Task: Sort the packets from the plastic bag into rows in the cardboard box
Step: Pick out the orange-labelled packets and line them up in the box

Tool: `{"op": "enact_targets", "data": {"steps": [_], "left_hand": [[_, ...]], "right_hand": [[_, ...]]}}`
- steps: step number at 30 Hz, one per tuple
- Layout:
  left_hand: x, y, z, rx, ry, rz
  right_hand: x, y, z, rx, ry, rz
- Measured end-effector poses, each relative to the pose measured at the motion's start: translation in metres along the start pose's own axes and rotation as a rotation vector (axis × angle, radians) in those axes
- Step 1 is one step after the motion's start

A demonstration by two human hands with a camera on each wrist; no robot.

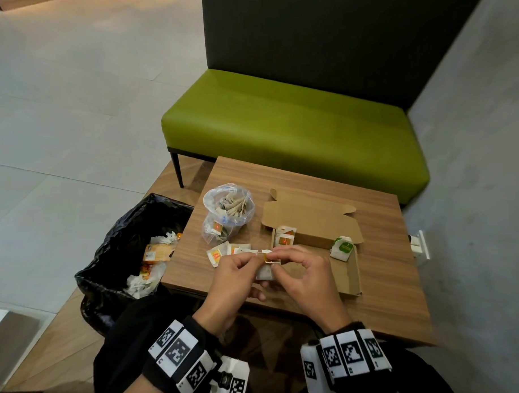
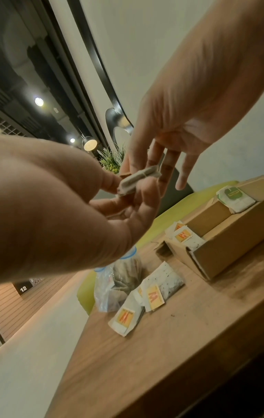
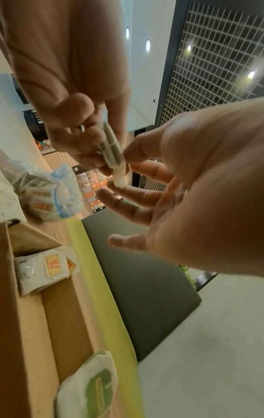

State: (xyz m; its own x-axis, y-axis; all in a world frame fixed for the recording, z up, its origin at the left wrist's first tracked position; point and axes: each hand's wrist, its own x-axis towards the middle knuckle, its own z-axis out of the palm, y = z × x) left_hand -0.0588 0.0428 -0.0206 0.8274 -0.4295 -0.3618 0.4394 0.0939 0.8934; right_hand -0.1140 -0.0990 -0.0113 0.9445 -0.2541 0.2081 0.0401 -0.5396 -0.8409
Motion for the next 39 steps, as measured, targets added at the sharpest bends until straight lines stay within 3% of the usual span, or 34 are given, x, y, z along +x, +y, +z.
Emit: {"op": "enact_targets", "data": {"steps": [3,7,13,17,22,26,32,39], "left_hand": [[0.0,0.001,-0.001,-0.041,-0.029,-0.02],[0.002,-0.001,-0.005,0.114,-0.083,0.088],[0.012,-0.004,-0.01,0.282,-0.107,0.177],[0.025,-0.008,-0.01,0.343,-0.102,0.176],[0.043,-0.018,-0.005,0.426,-0.039,0.172],[0.055,-0.026,-0.005,0.655,0.054,0.147],[0.054,-0.032,-0.001,1.055,-0.012,0.171],[0.054,-0.031,0.001,1.12,-0.027,0.199]], "right_hand": [[0.0,0.003,0.0,0.012,-0.001,0.015],[0.003,0.009,-0.001,0.093,0.009,0.036],[0.009,0.02,-0.004,0.285,-0.023,0.324],[0.017,0.033,-0.005,0.284,-0.016,0.346],[0.029,0.046,-0.009,0.175,-0.053,0.33],[0.046,0.072,-0.013,0.036,0.051,0.416],[0.063,0.107,0.004,-0.104,-0.034,0.54],[0.065,0.11,0.02,-0.314,0.05,0.522]]}}
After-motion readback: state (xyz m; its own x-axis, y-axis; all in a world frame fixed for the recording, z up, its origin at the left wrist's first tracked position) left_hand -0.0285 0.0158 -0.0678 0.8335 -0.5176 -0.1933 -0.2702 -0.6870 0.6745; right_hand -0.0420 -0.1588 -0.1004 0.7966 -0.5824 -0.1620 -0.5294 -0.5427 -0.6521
